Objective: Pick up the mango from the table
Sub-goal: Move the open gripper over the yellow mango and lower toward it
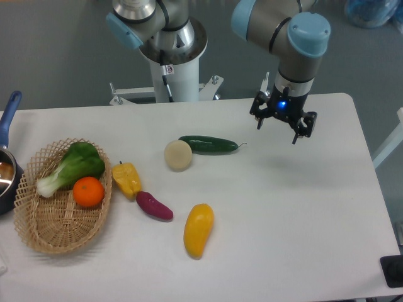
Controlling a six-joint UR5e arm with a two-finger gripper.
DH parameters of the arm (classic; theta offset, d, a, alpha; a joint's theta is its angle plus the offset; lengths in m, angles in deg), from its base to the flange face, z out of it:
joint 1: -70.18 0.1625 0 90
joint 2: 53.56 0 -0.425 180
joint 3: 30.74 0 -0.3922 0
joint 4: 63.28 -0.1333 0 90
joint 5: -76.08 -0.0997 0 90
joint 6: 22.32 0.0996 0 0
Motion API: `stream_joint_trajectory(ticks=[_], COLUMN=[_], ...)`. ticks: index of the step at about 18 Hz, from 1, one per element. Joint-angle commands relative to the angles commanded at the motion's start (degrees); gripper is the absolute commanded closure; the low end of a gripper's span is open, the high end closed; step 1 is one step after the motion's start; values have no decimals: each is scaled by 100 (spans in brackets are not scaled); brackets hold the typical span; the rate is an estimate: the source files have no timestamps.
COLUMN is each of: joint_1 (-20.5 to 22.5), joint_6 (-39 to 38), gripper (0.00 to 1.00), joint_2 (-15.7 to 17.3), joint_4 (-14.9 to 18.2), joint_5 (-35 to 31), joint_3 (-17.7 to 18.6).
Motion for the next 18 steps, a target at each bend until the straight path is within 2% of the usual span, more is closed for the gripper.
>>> stream_joint_trajectory(ticks=[4,6,10,11,13,14,18], joint_1=[-254,-552,-1045,-1168,-1309,-1353,-1582], joint_6=[-1122,-1589,-2011,-2152,-2521,-2662,-2909], gripper=[0,0,0,0,0,0,0], joint_2=[-17,-88,-307,-429,-763,-869,-1379], joint_4=[-26,-26,-52,-148,-674,-781,-817], joint_5=[748,793,784,784,758,749,723], joint_3=[44,9,-8,-43,-166,-245,-675])
